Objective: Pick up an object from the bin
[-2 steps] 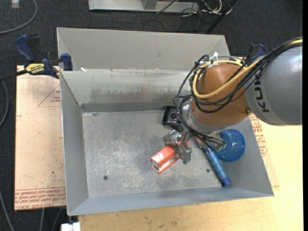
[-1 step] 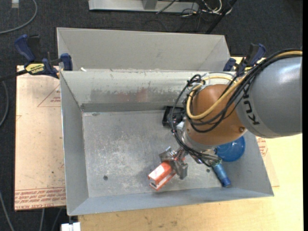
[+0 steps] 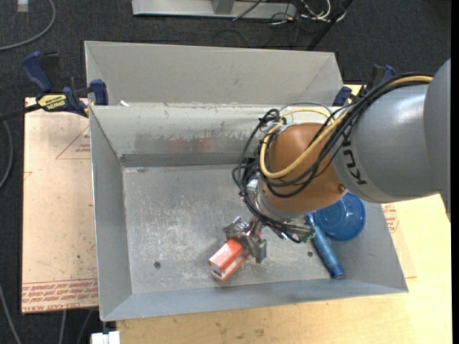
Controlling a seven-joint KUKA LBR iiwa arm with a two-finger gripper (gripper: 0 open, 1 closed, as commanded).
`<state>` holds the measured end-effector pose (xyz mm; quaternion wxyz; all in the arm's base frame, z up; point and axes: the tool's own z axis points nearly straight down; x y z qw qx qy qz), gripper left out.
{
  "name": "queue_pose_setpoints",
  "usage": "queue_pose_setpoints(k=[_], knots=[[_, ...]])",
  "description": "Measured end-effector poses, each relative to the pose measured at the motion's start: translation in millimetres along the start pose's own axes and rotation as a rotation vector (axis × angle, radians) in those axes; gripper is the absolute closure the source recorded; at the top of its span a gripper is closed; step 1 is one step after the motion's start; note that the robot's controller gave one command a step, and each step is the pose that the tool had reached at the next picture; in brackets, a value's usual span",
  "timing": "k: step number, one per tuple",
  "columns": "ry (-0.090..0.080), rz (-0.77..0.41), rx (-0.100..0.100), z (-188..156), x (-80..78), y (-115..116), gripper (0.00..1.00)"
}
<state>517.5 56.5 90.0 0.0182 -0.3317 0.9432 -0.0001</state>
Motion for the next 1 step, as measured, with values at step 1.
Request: queue_pose_setpoints(k=[1], knots=[[0.003,-0.023,-0.004,-39.3,-0.6,-6.4,1.0]])
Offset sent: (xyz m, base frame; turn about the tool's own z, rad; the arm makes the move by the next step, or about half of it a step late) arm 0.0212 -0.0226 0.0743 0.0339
